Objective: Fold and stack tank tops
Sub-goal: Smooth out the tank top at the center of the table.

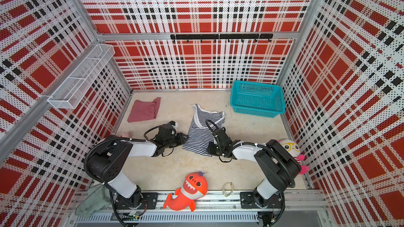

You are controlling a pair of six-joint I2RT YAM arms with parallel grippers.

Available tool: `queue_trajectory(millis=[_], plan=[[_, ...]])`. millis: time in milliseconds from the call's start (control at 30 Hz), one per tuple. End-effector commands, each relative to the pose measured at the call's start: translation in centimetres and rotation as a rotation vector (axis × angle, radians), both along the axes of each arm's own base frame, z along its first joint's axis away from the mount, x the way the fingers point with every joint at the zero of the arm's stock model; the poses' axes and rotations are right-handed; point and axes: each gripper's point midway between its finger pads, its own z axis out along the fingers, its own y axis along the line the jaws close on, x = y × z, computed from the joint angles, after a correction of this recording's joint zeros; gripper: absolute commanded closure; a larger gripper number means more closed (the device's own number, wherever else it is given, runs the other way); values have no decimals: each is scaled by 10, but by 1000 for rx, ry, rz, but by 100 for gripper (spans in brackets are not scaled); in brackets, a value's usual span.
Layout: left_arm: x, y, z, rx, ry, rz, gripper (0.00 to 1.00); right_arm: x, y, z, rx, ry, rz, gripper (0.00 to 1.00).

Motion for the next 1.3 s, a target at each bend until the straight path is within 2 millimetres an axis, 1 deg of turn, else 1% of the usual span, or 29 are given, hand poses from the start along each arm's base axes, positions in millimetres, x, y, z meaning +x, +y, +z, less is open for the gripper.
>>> queue_trajectory(millis=[0, 67, 167, 233, 300, 333, 367, 400, 467, 533, 600, 667, 733, 833, 867, 1000, 1033, 1100, 1167, 1267], plan=[[-13, 17, -27, 82, 83, 14, 64, -11, -30, -14, -105, 36, -28, 80], [-7, 16, -11, 82, 57, 7, 64, -6, -28, 5, -99, -6, -11, 79], [3, 12, 30, 84, -12, 1, 63, 3, -17, 44, -64, -74, 13, 78], [7, 10, 60, 108, -65, -1, 62, 5, -10, 61, -42, -100, 28, 78], [6, 2, 86, 112, -105, -14, 61, 3, -2, 70, -8, -104, 38, 78], [3, -7, 95, 97, -115, -30, 61, 2, 3, 71, 16, -99, 40, 78], [-2, -17, 100, 72, -116, -50, 61, 0, 7, 70, 44, -90, 39, 78], [-7, -27, 101, 50, -110, -70, 61, -1, 10, 67, 68, -81, 35, 78], [-20, -45, 95, -6, -87, -101, 62, -5, 17, 59, 118, -53, 25, 79], [-28, -54, 78, -40, -53, -107, 63, -8, 21, 49, 152, -27, 5, 80], [-36, -58, 60, -26, -14, -112, 64, -12, 22, 37, 183, -1, -22, 81], [-45, -58, 39, -4, 22, -113, 64, -16, 18, 25, 177, 26, -46, 81], [-50, -47, 19, 26, 60, -93, 64, -18, 5, 10, 107, 40, -74, 82], [-58, -21, -8, 36, 111, -44, 66, -25, -23, -15, -56, 62, -103, 83], [-60, -13, -14, 52, 122, -34, 66, -28, -29, -20, -88, 70, -105, 83], [-68, 10, -34, 124, 160, -7, 66, -35, -42, -28, -128, 81, -117, 84], [-68, 15, -38, 130, 169, -3, 66, -35, -44, -28, -137, 80, -118, 84], [-68, 17, -39, 129, 172, -6, 67, -32, -46, -26, -145, 71, -118, 84], [-62, 17, -31, 137, 156, -8, 67, -28, -48, -17, -164, 54, -114, 83], [-51, 20, -10, 163, 112, -3, 66, -23, -53, 2, -189, 18, -114, 82]])
